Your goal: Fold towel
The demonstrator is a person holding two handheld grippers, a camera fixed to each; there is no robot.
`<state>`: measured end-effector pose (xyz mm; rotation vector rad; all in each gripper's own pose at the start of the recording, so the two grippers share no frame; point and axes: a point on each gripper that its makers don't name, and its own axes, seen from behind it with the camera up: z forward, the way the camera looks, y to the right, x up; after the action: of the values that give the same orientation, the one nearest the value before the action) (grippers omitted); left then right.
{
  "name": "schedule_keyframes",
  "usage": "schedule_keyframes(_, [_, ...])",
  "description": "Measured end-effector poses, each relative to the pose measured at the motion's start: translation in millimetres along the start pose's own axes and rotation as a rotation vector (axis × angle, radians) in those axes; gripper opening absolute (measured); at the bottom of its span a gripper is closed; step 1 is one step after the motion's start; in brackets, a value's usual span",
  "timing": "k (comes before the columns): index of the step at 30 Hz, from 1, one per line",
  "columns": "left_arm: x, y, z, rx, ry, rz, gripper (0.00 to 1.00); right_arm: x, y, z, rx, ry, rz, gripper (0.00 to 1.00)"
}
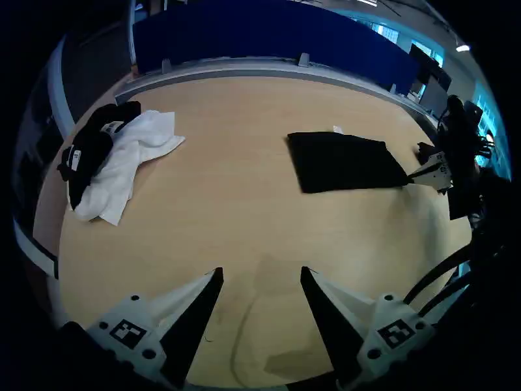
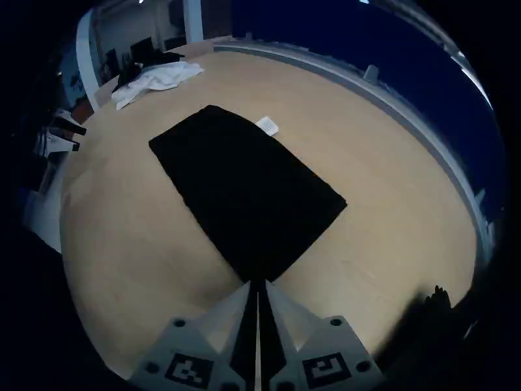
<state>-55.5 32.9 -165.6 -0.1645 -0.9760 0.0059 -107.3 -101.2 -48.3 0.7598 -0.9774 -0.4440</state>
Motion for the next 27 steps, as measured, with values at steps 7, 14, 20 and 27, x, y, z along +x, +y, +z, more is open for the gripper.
schedule_keyframes(7, [1.5,0.1,-1.3,-0.002,0.001,0.002,0.88,-5.7,-0.2,0.1,-0.01,-0.014,-0.013,0.5])
schedule_keyframes(14, [2.8,-0.1,-0.7,-0.004,0.002,-0.001,0.88,-9.9,-0.1,0.7,-0.006,-0.025,-0.011,0.5])
schedule_keyframes(20, [2.7,0.9,1.3,-0.007,0.001,0.002,0.88,-12.5,0.1,3.0,-0.001,-0.033,0.0,0.38])
schedule_keyframes(27, [1.8,0.5,3.2,-0.007,0.0,0.003,0.88,-12.2,-2.3,4.2,0.017,-0.034,0.014,0.22])
